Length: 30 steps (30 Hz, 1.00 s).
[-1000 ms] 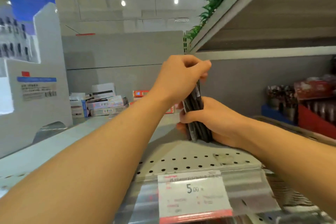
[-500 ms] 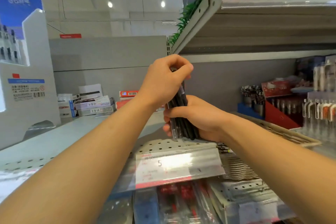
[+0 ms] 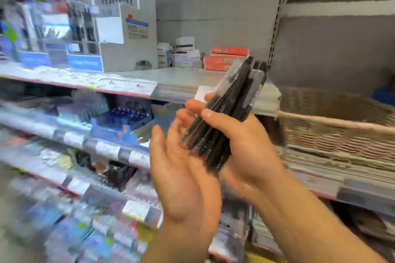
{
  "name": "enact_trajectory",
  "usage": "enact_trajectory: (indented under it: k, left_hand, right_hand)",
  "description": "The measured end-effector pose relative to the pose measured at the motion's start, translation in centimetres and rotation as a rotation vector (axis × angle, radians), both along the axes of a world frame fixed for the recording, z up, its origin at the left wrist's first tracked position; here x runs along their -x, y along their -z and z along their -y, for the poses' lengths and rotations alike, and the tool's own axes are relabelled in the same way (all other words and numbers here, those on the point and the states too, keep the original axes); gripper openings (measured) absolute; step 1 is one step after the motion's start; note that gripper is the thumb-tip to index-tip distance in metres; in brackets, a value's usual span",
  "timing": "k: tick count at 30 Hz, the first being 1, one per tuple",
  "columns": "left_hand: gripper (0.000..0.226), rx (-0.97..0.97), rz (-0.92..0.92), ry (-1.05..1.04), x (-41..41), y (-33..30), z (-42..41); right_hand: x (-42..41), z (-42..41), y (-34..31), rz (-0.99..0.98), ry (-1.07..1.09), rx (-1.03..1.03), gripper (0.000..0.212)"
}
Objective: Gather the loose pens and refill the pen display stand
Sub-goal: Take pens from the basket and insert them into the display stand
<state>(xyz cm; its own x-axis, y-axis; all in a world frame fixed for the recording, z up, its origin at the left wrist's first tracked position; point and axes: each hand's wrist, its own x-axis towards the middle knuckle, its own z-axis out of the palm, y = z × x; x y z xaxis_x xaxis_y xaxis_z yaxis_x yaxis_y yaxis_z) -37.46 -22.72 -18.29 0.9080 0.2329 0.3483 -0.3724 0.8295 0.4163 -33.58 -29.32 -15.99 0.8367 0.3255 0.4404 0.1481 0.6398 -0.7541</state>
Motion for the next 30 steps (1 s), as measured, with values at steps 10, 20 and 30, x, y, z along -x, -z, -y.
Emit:
enact_trajectory:
  k: [10,20,30]
  left_hand:
    - [0.063,0.213,-0.396,-0.287,9.0,7.4,-13.0]
    - [0.057,0.423,-0.397,-0.503,18.1,9.8,-36.1]
    - [0.021,-0.413,-0.697,-0.713,22.1,9.2,-57.2]
  right_hand:
    - [8.2,-15.8,8.7,-0.208,-0.223,0.25,0.025]
    - [16.3,-39.4,11.7,-0.322,-0.489,0.315,0.015]
    - [17.7,-56.4,11.9,-0.184,-0.666,0.471,0.018]
